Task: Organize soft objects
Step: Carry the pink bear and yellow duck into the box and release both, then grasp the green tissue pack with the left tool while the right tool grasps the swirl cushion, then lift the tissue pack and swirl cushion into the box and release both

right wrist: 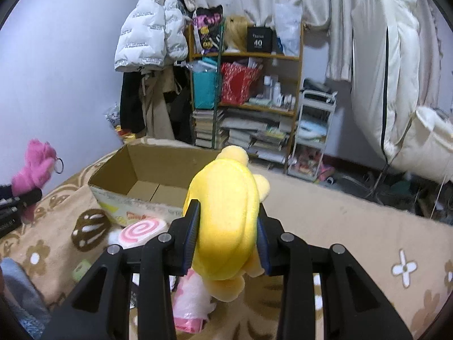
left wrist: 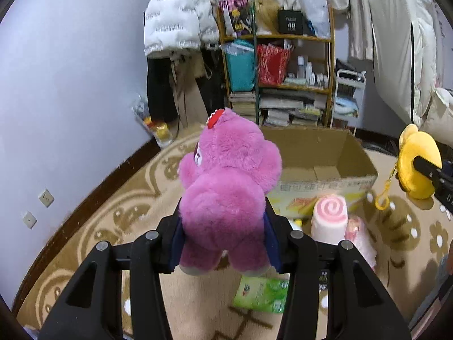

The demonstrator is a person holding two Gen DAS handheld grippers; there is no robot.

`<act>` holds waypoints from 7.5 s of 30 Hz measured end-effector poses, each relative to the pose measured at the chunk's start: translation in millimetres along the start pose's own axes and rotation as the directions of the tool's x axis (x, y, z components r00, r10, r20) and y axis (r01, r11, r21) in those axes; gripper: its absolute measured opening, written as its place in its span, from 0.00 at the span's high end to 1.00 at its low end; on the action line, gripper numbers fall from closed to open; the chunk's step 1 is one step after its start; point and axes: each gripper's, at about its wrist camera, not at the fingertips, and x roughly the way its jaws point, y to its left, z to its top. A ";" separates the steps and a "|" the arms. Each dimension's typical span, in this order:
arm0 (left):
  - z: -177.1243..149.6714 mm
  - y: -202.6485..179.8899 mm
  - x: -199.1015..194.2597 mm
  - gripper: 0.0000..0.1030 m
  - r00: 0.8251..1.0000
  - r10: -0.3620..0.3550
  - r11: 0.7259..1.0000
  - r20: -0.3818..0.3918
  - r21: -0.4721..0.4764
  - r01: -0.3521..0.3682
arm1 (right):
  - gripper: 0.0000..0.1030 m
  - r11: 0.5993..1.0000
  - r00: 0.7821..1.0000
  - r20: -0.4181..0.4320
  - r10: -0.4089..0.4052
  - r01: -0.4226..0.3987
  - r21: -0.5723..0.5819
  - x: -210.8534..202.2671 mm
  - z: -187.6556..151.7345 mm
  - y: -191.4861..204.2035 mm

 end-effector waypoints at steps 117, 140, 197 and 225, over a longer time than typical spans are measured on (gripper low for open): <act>7.2 -3.1 25.8 0.02 0.960 -0.040 0.999 -0.277 0.013 0.045 | 0.00 0.956 0.955 -0.076 0.288 -0.283 0.073 27.6 5.8 22.9; -25.8 -9.1 82.8 0.02 0.870 -0.137 0.990 -0.474 -0.027 0.141 | 0.00 0.947 0.918 -0.237 0.317 -0.319 0.029 72.1 -17.2 51.8; -47.3 -25.0 105.8 0.28 0.840 -0.142 0.987 -0.524 -0.014 0.158 | 0.70 0.938 0.852 -0.402 0.335 -0.342 0.057 93.3 -36.0 52.7; 44.8 -18.5 36.7 0.28 0.996 -0.062 0.997 0.064 0.048 0.059 | 0.75 0.986 0.983 -0.064 0.169 -0.169 0.010 43.0 18.3 37.1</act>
